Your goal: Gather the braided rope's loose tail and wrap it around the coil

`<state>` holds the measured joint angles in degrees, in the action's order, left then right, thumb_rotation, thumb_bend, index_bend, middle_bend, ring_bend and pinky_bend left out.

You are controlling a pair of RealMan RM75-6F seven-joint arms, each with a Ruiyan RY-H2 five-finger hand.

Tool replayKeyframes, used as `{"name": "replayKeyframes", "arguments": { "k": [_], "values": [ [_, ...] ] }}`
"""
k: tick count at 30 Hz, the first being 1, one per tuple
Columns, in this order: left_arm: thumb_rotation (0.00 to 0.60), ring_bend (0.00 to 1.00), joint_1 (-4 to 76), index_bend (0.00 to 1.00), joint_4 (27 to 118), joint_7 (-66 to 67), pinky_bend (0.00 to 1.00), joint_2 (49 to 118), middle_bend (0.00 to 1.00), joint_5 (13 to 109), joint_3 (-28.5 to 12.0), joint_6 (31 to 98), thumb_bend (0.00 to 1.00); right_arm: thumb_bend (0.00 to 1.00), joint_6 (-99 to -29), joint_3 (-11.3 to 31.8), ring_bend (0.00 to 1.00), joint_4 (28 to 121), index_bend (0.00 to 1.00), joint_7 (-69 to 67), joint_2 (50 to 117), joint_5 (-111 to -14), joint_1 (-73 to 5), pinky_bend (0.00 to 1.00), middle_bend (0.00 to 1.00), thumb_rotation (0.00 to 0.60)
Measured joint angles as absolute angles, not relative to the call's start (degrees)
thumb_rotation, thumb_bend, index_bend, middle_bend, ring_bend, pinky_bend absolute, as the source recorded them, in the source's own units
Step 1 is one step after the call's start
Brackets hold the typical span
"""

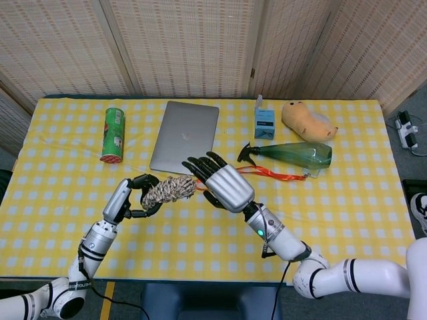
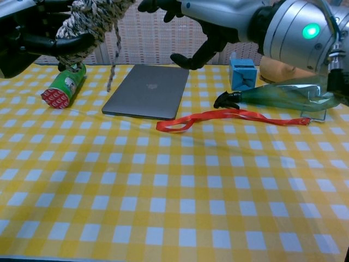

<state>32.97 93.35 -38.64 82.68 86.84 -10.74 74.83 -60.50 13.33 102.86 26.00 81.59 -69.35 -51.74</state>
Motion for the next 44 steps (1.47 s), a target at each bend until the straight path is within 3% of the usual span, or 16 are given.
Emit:
{"name": "replayKeyframes", "arguments": {
  "k": [11,25,34,44],
  "values": [
    [0.6,0.7,32.4,0.83,90.3,-32.5,0.8,81.9,0.77,83.9,-12.4,75.0,0.78,0.51,-67.4,10.1,0.08,108.3,0.0,27.8,74.0,-71.1,-44.7,0.07,0.0,0.6],
    [0.6,0.69,31.3,0.83,86.7,-32.0,0.8,80.9,0.77,81.3,-13.7,74.8,0.78,0.51,-85.1,-0.9,0.06,111.7,0.0,24.4,61.6,-80.2,-24.5,0.08,0.0,0.6],
    [0.6,0.69,31.2,0.83,85.7,-31.8,0.8,81.0,0.77,81.1,-14.0,74.5,0.78,0.51,-93.3,-5.1,0.01,104.2,0.0,14.4,62.1,-84.4,-13.1,0.0,0.0,0.6],
    [0.6,0.69,31.0,0.83,85.5,-32.1,0.8,81.1,0.77,81.3,-14.4,74.9,0.78,0.51,-93.8,-5.6,0.0,98.9,0.0,10.3,65.2,-85.5,-8.3,0.0,0.0,0.6]
  ]
}}
